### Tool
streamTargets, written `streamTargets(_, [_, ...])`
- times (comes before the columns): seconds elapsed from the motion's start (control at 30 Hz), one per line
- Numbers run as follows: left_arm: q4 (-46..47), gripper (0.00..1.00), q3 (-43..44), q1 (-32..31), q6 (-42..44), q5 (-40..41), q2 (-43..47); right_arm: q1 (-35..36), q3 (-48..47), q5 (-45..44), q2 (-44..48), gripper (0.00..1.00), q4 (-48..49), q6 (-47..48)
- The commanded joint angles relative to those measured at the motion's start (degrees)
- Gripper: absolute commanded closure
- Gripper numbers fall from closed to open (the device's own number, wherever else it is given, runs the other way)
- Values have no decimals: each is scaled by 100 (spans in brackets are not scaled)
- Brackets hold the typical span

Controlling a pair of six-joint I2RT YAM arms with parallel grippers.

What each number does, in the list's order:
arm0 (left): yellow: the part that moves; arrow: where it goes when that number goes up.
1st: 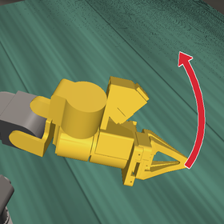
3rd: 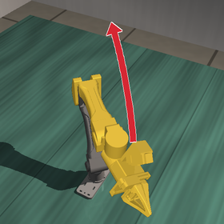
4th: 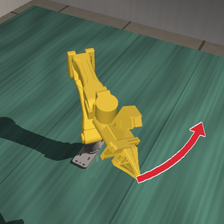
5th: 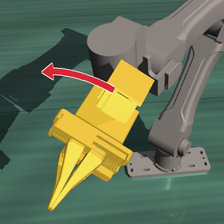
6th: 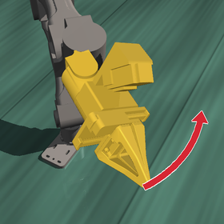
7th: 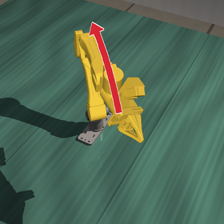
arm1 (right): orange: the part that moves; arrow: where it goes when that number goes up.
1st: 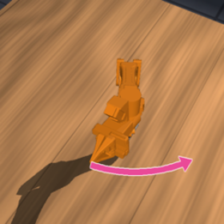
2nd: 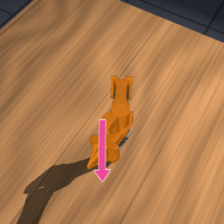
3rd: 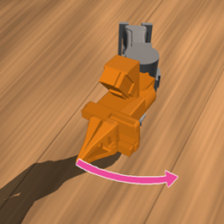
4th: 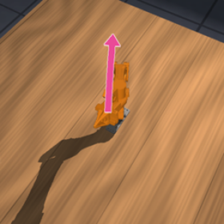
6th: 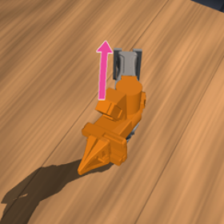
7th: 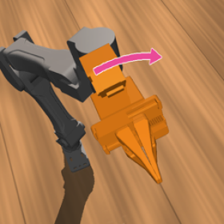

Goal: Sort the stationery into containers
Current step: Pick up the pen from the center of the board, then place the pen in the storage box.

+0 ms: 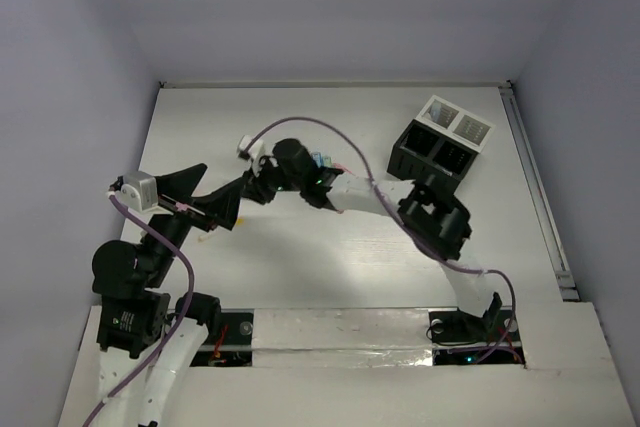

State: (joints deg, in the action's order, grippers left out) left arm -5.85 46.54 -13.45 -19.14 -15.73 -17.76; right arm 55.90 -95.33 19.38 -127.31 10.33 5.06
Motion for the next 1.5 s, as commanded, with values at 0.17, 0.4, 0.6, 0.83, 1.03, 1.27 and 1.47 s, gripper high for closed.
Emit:
streamTargets(0.17, [172, 1, -277, -26, -46, 465, 185, -1860, 1956, -405, 2463, 79, 2369, -1647])
streamTargets(0.4, [163, 1, -506, -87, 68, 307, 282, -3267, 2299, -2076, 3352, 79, 1473, -1755])
streamTargets(0.6, [198, 1, -761, -254, 138, 316, 361, -4121, 2431, -2737, 3441, 79, 1007, -1491])
streamTargets(0.83, [189, 1, -831, -368, 121, 316, 308, -4965, 2405, -2562, 3177, 79, 514, -1279])
streamTargets(1.03, [242, 1, -849, -421, 112, 307, 203, -5256, 2361, -2421, 2905, 79, 357, -1429])
streamTargets(1.27, [233, 1, -849, -421, 112, 289, 167, -5256, 2335, -2395, 2518, 78, 338, -1490])
streamTargets(1.47, [242, 1, -849, -421, 103, 298, 159, -5256, 2414, -2526, 2412, 76, 461, -1508])
